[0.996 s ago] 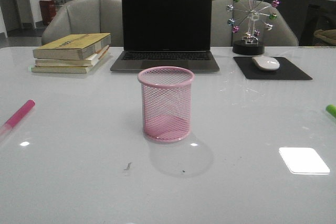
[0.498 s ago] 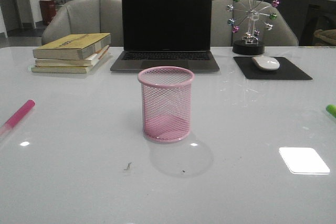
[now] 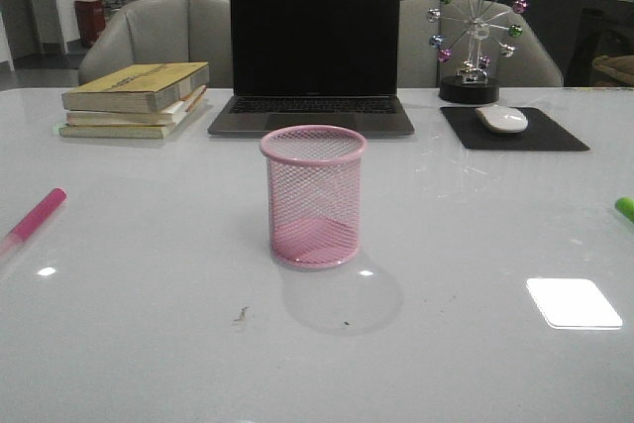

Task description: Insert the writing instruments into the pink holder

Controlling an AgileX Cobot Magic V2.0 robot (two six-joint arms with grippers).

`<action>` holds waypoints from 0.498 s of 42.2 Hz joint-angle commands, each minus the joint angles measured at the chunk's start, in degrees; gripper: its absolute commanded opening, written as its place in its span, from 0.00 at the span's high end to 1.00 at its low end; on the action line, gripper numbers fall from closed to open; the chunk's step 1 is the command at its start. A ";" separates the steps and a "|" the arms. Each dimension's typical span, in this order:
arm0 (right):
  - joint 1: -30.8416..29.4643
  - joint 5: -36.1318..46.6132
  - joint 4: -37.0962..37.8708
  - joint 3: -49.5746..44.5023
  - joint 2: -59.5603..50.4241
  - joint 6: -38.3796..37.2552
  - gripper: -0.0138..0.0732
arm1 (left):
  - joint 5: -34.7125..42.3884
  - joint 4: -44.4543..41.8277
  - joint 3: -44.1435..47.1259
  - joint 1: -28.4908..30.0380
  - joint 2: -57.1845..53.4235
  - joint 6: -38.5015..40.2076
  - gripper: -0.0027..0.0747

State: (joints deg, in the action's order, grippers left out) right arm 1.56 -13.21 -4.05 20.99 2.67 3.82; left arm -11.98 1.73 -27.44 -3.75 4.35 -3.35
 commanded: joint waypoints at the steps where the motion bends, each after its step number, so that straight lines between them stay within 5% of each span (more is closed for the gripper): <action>1: 0.23 -2.22 -0.22 7.10 5.71 0.11 0.78 | -3.26 1.57 -8.55 0.12 6.37 0.52 0.84; 9: 0.23 -10.74 -0.33 13.35 16.68 0.11 0.78 | -16.64 1.69 -17.80 0.12 16.98 0.52 0.84; 21: 0.23 -18.41 -0.78 13.88 31.02 0.07 0.78 | -25.57 1.69 -17.51 0.12 27.46 0.52 0.84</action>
State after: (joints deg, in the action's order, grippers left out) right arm 1.56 -33.42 -4.50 32.75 29.89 3.82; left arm -39.50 2.78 -43.17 -3.75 28.81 -3.35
